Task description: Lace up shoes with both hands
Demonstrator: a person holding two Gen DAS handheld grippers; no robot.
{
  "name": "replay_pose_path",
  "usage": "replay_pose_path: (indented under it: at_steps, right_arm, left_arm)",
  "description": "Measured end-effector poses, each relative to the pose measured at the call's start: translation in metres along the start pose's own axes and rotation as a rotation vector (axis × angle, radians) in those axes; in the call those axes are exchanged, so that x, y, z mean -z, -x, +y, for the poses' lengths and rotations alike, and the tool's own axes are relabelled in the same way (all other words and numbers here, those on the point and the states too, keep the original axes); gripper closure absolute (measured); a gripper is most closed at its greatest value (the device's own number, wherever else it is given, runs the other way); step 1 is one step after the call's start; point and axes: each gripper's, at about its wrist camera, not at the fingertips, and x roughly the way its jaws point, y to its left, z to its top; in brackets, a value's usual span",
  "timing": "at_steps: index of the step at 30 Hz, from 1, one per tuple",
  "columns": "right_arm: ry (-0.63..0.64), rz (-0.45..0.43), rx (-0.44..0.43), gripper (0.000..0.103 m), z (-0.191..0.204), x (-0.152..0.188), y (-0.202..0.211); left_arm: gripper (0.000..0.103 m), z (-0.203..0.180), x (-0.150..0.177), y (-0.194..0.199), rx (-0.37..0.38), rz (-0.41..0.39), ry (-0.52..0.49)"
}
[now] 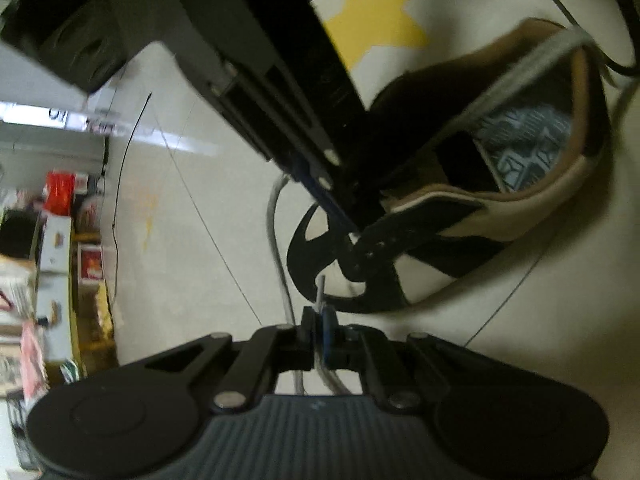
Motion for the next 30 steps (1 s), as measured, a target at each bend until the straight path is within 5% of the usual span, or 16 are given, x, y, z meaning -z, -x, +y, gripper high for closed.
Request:
replay_pose_path:
  at_steps: [9,22,30]
  right_arm:
    - [-0.001,-0.001,0.004,0.089,0.003,0.001,-0.003]
    - [-0.017,-0.006,0.004,0.089,0.011,0.004,-0.007]
    - [-0.029,-0.009,-0.001,0.089,0.009,0.005,-0.009]
  left_arm:
    - [0.100,-0.029,-0.002,0.000,-0.059,0.011,-0.299]
    - [0.100,-0.045,-0.010,0.003,-0.086,-0.016,-0.459]
    - [0.100,-0.049,-0.013,0.010,-0.088,-0.035,-0.471]
